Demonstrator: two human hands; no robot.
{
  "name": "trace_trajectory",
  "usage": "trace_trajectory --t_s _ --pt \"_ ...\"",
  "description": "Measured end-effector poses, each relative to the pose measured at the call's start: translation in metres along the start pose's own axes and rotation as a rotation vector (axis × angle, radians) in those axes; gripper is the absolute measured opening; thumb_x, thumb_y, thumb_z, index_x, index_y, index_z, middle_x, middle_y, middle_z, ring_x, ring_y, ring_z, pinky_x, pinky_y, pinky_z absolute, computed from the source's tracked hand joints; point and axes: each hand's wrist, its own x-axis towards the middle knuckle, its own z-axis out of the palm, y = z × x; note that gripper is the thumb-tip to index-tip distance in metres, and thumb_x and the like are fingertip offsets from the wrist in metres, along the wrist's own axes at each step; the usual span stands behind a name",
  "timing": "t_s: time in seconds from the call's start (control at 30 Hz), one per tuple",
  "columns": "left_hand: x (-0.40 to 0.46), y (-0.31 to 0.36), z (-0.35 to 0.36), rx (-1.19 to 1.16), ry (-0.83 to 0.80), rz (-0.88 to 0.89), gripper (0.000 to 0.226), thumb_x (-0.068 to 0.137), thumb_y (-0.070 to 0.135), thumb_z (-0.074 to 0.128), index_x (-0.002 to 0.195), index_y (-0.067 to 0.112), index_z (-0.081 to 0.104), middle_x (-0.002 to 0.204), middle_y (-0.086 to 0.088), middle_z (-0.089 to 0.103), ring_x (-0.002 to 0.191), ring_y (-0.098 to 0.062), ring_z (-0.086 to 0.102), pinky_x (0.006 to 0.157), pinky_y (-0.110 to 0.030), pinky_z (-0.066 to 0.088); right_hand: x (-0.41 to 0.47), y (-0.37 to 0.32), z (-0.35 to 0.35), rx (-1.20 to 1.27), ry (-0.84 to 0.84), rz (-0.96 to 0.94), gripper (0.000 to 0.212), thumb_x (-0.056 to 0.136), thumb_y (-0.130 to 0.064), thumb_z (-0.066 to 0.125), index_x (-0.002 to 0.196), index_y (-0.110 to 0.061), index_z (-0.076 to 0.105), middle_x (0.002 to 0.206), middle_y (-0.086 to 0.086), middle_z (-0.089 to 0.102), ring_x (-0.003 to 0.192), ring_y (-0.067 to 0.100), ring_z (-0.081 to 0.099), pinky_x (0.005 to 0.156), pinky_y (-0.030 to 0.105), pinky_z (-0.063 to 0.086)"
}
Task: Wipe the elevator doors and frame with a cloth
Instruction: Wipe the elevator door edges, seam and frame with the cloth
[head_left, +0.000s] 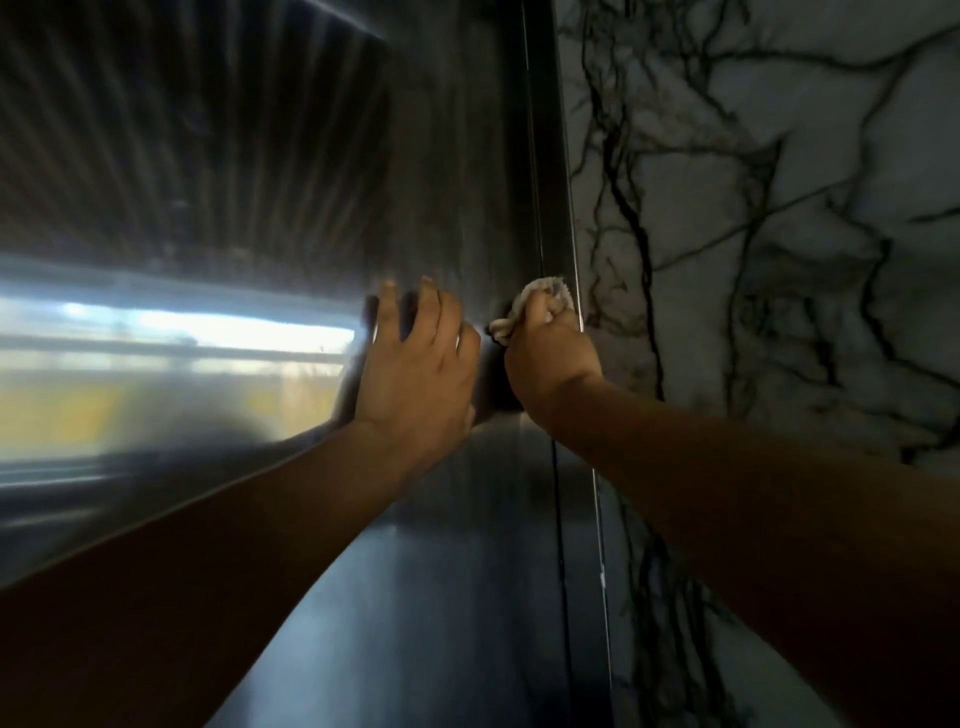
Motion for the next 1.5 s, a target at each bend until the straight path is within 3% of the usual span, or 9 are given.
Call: trace_trajectory --t_s 0.17,0.33,0.47,0.63,0.8,0.93,1.0,1.13,1.5 --pt "-0.046 0.027 0.008 -0.035 -0.010 0.003 0.065 0.087 0.049 0.043 0.134 0.004 0.038 0.148 -0.027 0.028 0.143 -0.043 0.018 0.112 -0.065 0.014 -0.039 -0.016 0.022 0.031 0.008 -0.051 0.042 0.099 -0.011 0.038 0.136 0.008 0.041 0.142 0.034 0.034 0.132 0.045 0.031 0.105 0.048 0.038" --pt "-0.083 0.047 0.019 -0.054 -0.031 -0.014 0.069 0.086 0.051 0.042 0.136 0.005 0.033 0.149 -0.027 0.025 0.144 -0.044 0.013 0.112 -0.068 0.008 -0.086 -0.026 0.026 0.434 -0.063 0.044 0.042 0.096 -0.013 0.037 0.137 -0.003 0.035 0.137 0.025 0.037 0.118 0.042 0.045 0.091 0.043 0.043" --pt "-0.112 0.065 0.026 -0.064 -0.054 0.004 0.076 0.083 0.055 0.044 0.141 0.007 0.030 0.151 -0.026 0.023 0.145 -0.044 0.011 0.111 -0.068 0.006 -0.116 -0.037 0.044 0.374 -0.063 -0.052 0.053 0.099 -0.011 0.032 0.146 0.007 0.017 0.152 0.027 0.013 0.132 0.046 0.030 0.096 0.040 0.043" --pt "-0.151 0.094 0.035 -0.068 -0.105 0.059 0.083 0.080 0.059 0.046 0.144 0.009 0.031 0.152 -0.027 0.023 0.144 -0.046 0.011 0.110 -0.069 0.004 -0.170 -0.041 0.067 0.343 -0.102 -0.138 0.054 0.100 -0.010 0.027 0.147 0.009 0.008 0.153 0.023 0.008 0.139 0.046 0.019 0.080 0.041 0.052" --pt "-0.192 0.114 0.040 -0.080 -0.179 0.118 0.084 0.081 0.058 0.046 0.145 0.006 0.028 0.151 -0.028 0.022 0.143 -0.046 0.011 0.111 -0.069 0.004 -0.211 -0.061 0.078 0.456 -0.221 -0.031 0.057 0.099 -0.012 0.024 0.149 0.003 0.003 0.152 0.023 0.017 0.133 0.040 0.031 0.080 0.042 0.050" --pt "-0.223 0.127 0.040 -0.108 -0.215 0.128 0.083 0.082 0.056 0.047 0.144 0.004 0.031 0.154 -0.026 0.024 0.144 -0.045 0.012 0.112 -0.068 0.005 -0.271 -0.076 0.090 0.341 -0.180 -0.085 0.053 0.087 -0.016 0.055 0.132 0.010 0.047 0.130 0.021 0.053 0.097 0.040 0.061 0.048 0.032 0.051" --pt "-0.239 0.137 0.039 -0.096 -0.232 0.146 0.084 0.082 0.055 0.047 0.144 0.002 0.031 0.154 -0.027 0.025 0.145 -0.044 0.012 0.112 -0.068 0.005 -0.301 -0.084 0.097 0.273 -0.159 -0.105 0.043 0.081 -0.017 0.052 0.118 0.003 0.065 0.111 0.013 0.068 0.080 0.032 0.068 0.038 0.027 0.046" --pt "-0.271 0.160 0.042 -0.096 -0.265 0.161 0.082 0.084 0.050 0.045 0.145 -0.002 0.028 0.154 -0.027 0.025 0.146 -0.043 0.012 0.112 -0.069 0.003 -0.346 -0.095 0.110 0.342 -0.196 -0.094 0.052 0.083 -0.014 0.029 0.115 0.002 0.067 0.109 0.011 0.070 0.080 0.030 0.070 0.038 0.029 0.047" --pt "-0.370 0.238 0.081 -0.236 -0.124 0.189 0.043 0.095 0.017 0.039 0.132 -0.002 0.051 0.141 -0.026 0.049 0.140 -0.042 0.035 0.112 -0.066 0.024 -0.416 -0.122 0.144 0.394 -0.162 -0.107 0.045 0.085 -0.010 0.036 0.116 0.003 0.066 0.114 0.020 0.067 0.082 0.036 0.069 0.040 0.031 0.052"
